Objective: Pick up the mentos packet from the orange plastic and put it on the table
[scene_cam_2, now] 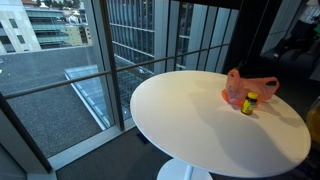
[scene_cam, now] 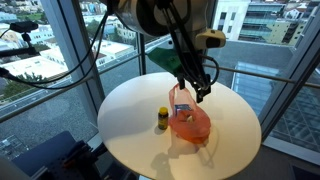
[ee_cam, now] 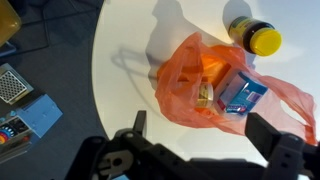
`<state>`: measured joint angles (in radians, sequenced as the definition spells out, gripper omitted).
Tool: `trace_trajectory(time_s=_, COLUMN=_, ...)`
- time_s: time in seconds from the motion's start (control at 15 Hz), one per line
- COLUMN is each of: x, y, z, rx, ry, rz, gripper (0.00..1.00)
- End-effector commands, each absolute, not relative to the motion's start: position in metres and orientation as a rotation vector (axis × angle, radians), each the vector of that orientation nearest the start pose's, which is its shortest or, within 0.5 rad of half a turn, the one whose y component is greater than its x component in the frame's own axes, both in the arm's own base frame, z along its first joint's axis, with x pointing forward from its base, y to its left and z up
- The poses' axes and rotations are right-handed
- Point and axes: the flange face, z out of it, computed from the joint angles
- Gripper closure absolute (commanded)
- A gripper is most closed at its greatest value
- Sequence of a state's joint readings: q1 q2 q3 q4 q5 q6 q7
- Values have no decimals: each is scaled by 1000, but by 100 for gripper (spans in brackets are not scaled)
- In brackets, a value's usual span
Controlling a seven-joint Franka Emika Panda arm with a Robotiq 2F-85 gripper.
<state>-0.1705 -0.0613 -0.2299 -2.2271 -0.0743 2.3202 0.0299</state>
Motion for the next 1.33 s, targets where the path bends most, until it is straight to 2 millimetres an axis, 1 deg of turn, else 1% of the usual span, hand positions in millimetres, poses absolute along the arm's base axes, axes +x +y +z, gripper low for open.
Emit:
trace_trajectory(time_s=0.0, x=493, y=-210, z=409, rx=-3140, ry=627, rz=-224, gripper=0)
trace_trajectory(time_s=0.33, x=507, y=-206, z=390, rx=-3127, ry=639, rz=-199, gripper=0)
trace_trajectory(time_s=0.8, x=541, y=-199, z=349, rx=-3088, ry=634, rz=-181, gripper=0)
trace_trajectory(time_s=1.07, x=561, y=-197, z=328, rx=-3110, ry=635, rz=-211, gripper=0)
trace_trajectory(time_s=1.27, x=573, y=-194, z=310, rx=-3130, ry=657, rz=-215, gripper=0)
